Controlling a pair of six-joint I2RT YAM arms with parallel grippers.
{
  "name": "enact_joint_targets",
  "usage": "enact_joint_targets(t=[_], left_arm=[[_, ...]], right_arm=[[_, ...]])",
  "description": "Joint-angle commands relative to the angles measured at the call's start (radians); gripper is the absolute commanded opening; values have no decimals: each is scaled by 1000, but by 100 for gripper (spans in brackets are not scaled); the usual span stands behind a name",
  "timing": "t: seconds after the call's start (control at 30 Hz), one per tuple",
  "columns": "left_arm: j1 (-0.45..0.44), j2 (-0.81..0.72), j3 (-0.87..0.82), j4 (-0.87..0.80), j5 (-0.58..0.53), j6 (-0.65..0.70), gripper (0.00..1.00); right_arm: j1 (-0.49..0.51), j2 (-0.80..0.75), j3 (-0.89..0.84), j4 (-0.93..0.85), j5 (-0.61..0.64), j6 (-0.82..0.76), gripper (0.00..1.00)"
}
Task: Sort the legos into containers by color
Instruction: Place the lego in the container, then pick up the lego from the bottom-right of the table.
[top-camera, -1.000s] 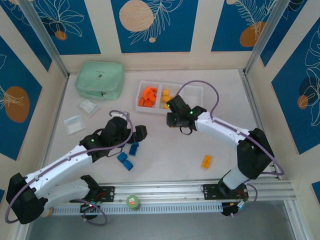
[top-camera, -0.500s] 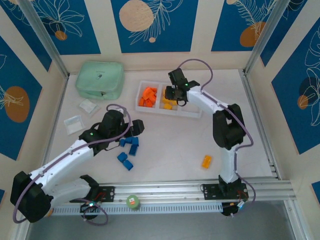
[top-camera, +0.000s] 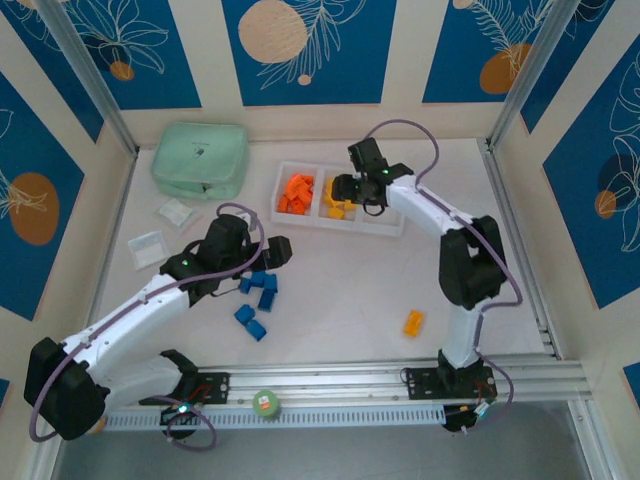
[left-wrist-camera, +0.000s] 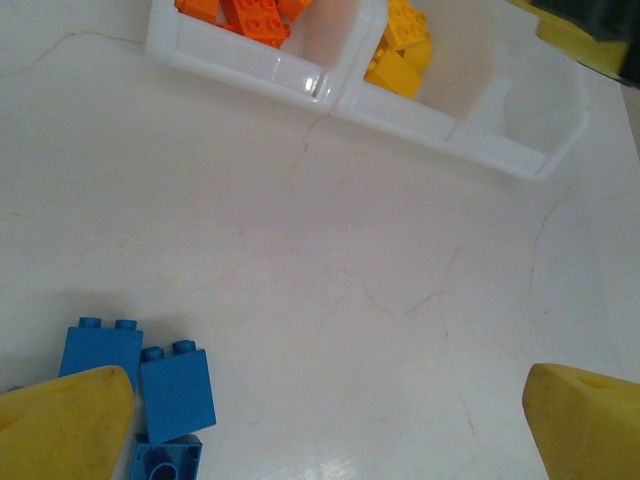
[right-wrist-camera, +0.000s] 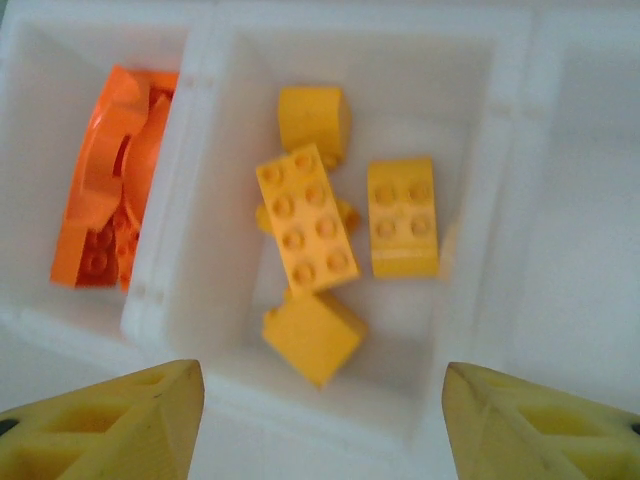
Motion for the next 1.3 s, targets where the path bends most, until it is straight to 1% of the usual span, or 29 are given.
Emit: enact_joint_targets(t=[0.0,0.2,0.33,0.53,0.63,0.73,0.83,1.0,1.17,1.27], left_arm=[[3,-2,11,8,42,13,99],[-45,-14,-20,49,75,-13,99],[-112,6,-34,73,39,-31,99],[-207,54,-54,136,8,-73,99],[-233,76,-56,160,9,-92,99],[-248,87,-47,151,5,-90,99],[-250,81,-52,147,-6,-91,99],[-252,77,-66,157,-9,-97,99],[-251,82,-62,147,-13,-91,99],[-250,81,-60,147,-14,-88,99]], right_arm=[[4,-120,-117,-8,-17,28,67],[5,-344,-344,-112,70,132,75],[5,-484,-479,-183,103,209,78],[31,-618,-616,-317,150,340,84],[60,-680,-698,-337,152,417,87],[92,-716,-763,-375,194,500,92],[101,-729,-828,-365,172,554,93],[162,-729,-893,-379,187,676,94],[203,-714,-939,-336,155,748,90],[220,-708,-948,-311,150,756,83]])
